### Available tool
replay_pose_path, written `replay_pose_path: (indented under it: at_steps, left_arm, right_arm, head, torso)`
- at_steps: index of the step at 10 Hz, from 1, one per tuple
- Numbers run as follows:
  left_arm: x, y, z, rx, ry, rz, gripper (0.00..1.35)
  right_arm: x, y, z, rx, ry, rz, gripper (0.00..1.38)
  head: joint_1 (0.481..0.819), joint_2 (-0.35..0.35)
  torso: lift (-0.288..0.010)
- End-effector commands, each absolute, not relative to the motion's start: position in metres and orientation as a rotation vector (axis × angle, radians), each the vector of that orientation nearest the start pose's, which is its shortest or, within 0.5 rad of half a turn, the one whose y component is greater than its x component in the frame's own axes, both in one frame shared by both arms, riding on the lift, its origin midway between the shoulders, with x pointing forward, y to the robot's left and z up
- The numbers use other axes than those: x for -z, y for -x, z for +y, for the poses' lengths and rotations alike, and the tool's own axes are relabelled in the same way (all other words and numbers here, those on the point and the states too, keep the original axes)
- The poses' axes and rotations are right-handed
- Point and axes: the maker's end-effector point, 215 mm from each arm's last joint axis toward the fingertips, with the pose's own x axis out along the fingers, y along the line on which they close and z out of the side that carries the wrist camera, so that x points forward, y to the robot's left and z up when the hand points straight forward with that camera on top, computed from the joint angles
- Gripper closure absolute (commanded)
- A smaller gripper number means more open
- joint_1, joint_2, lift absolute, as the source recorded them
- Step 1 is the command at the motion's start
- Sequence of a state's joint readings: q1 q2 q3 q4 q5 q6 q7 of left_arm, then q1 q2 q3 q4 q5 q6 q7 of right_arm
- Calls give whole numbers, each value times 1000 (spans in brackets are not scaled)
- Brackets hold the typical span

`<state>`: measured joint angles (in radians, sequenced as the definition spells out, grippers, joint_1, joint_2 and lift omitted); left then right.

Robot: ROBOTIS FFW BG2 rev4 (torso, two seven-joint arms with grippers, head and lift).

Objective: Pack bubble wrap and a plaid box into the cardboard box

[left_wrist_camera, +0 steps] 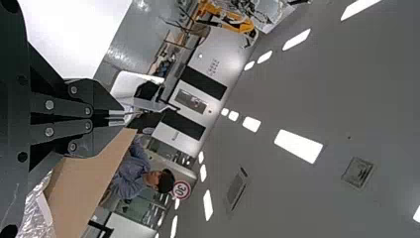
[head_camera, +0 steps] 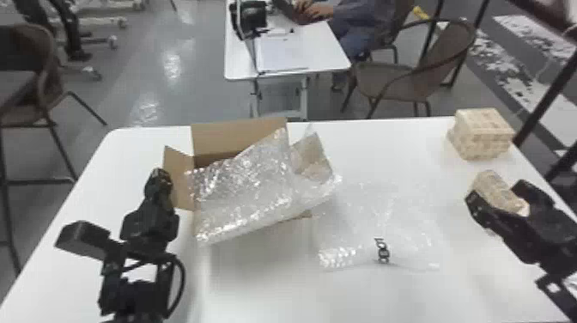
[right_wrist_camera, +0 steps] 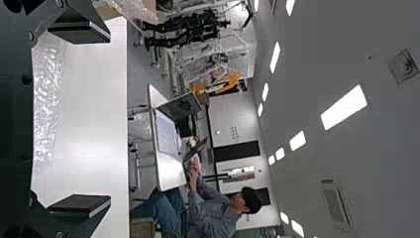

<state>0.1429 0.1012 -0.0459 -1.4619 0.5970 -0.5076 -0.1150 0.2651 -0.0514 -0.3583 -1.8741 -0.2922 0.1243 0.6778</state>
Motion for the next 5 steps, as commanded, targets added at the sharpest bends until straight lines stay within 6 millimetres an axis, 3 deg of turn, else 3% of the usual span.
replay_pose_path:
  at_steps: [1, 3, 5]
  left_arm:
    - [337, -524, 291, -42, 456, -261, 1204]
    - [339, -522, 292, -47, 460, -260, 1204]
    - [338, -523, 293, -47, 460, -261, 1204]
  right_arm:
    - [322, -459, -338, -263, -130, -13, 147]
    - [332, -428, -405, -158, -36, 5, 147]
    - [351, -407, -436, -124, 7, -9, 147]
  head:
    - [695, 11]
    - [695, -61]
    - [695, -136]
  torso:
    - [-110]
    - [-110]
    - [-110]
